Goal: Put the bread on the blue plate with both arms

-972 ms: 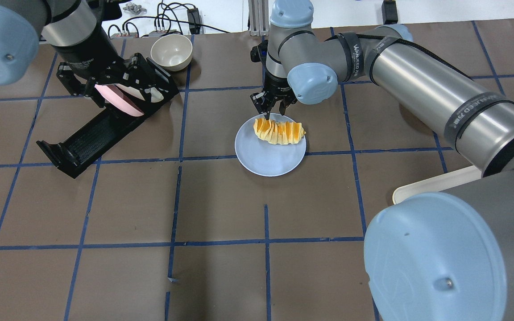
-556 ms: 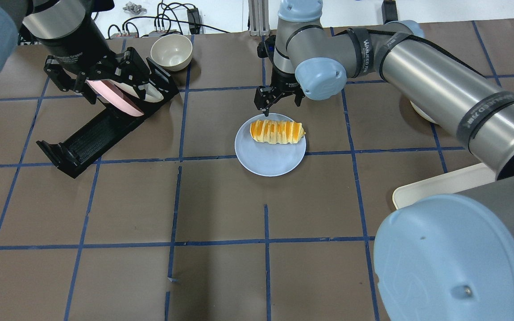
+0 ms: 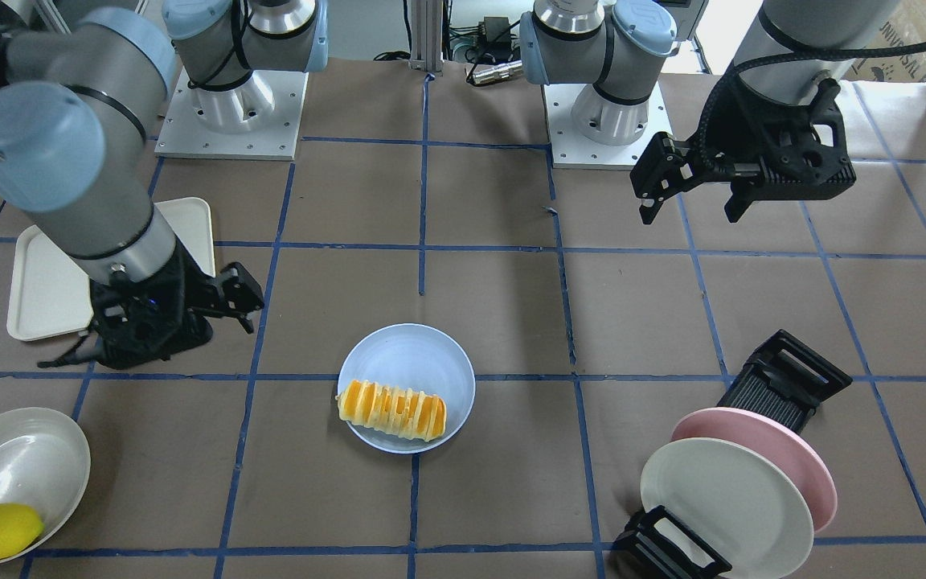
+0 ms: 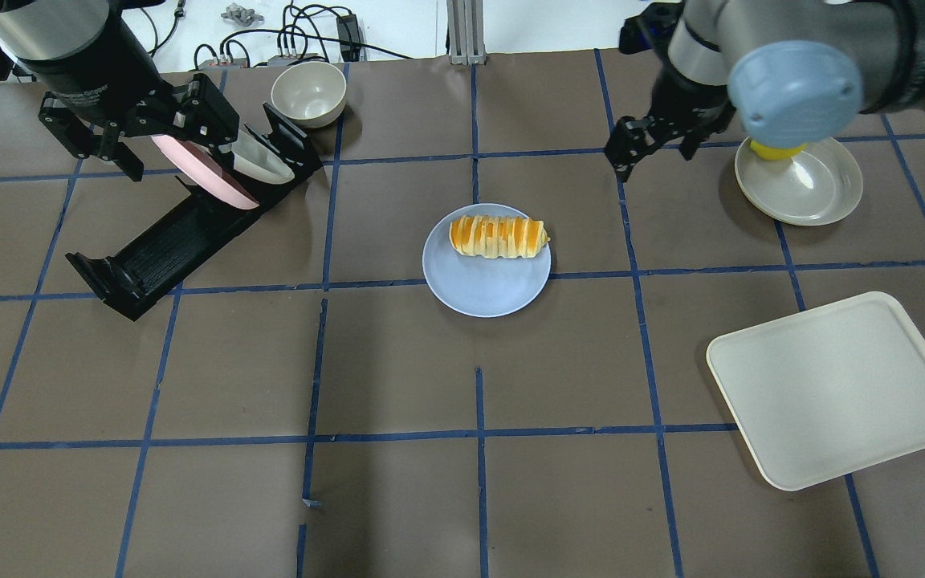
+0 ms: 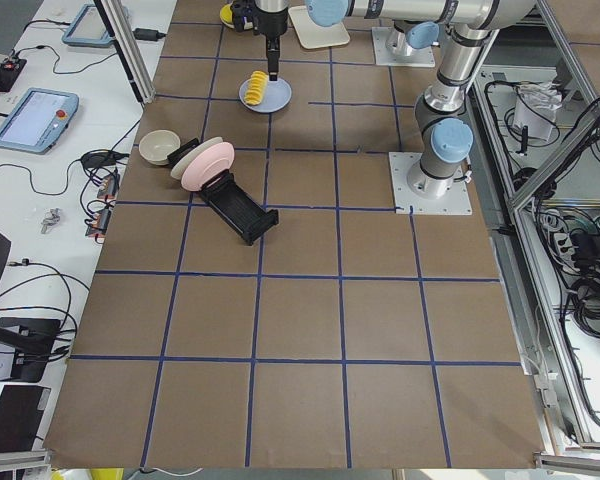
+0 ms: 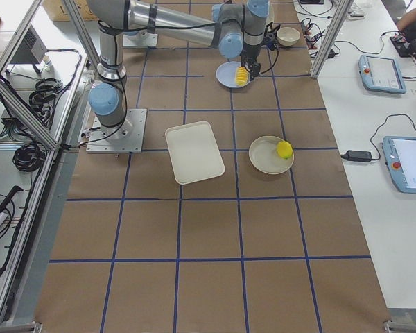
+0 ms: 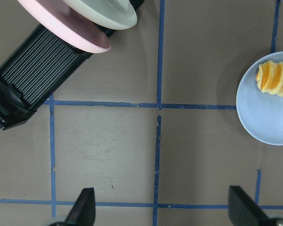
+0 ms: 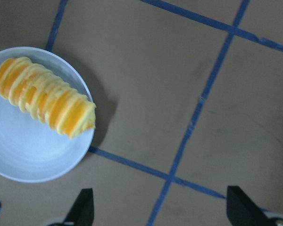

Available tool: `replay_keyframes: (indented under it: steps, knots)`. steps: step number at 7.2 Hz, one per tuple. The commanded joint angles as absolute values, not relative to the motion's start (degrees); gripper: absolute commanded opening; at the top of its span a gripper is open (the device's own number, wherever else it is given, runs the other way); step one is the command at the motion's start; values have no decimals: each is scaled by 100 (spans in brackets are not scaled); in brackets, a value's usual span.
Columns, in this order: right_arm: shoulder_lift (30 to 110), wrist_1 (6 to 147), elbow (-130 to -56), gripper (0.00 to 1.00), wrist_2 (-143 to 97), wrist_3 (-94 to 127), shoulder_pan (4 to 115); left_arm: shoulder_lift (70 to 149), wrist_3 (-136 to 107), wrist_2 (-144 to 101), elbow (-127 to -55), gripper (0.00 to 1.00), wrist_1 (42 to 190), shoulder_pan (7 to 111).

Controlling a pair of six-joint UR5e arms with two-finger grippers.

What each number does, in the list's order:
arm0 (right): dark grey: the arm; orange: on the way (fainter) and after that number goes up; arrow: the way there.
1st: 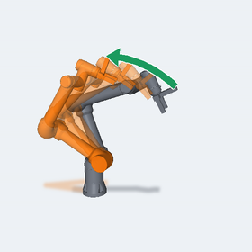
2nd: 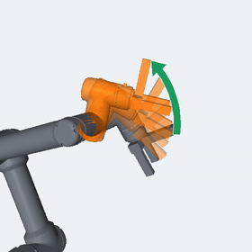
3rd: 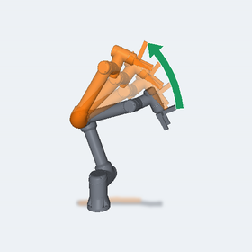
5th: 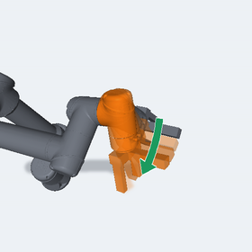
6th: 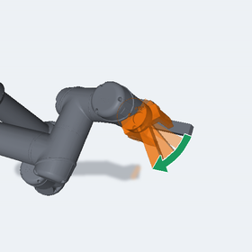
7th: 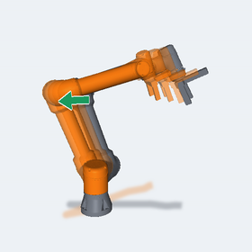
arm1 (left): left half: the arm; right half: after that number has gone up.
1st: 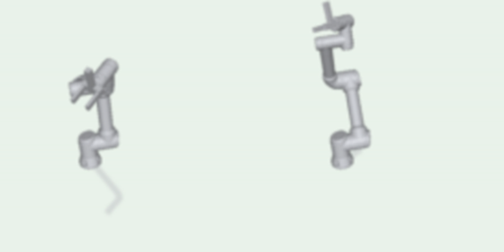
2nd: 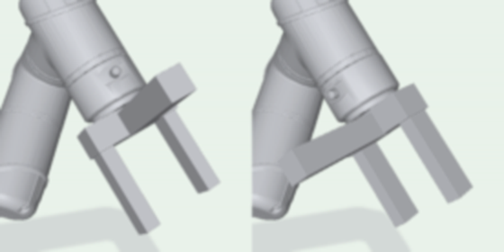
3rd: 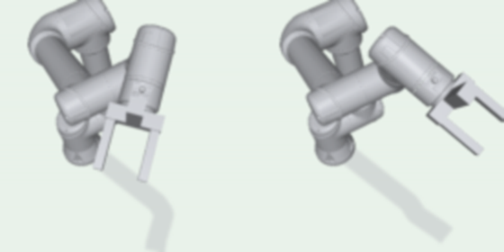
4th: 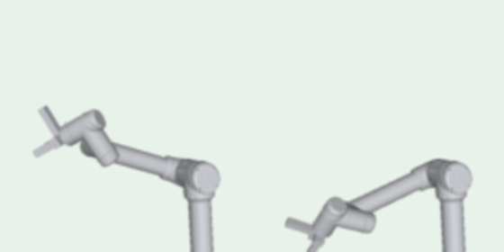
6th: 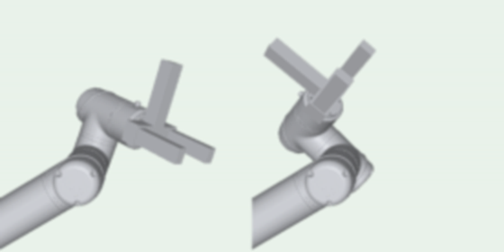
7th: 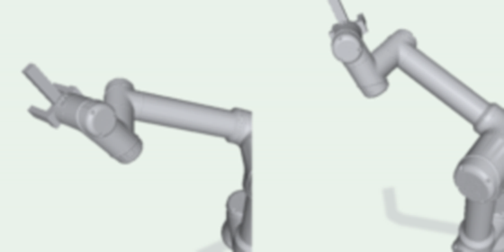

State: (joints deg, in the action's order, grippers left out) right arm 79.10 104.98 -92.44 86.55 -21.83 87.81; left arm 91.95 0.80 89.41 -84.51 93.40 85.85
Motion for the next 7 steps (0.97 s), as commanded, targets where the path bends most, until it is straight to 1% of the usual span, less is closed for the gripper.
replay_keyframes:
  steps: [1, 2, 4, 7]
  knots:
    - [9407, 9994, -10139, 96, 8692, -2303, 8525, 9308, 88, 8947, -8341, 100, 9571, 8587]
    - [9665, 9967, -10195, 97, 8675, -2268, 8534, 9308, 79, 8939, -8358, 100, 9597, 8604]
    - [9703, 9923, -10169, 97, 8605, -2276, 8631, 9185, 88, 8947, -8481, 100, 9589, 8613]
    - [9729, 9861, -10239, 97, 8604, -2285, 8631, 9202, 88, 8939, -8429, 100, 9589, 8604]
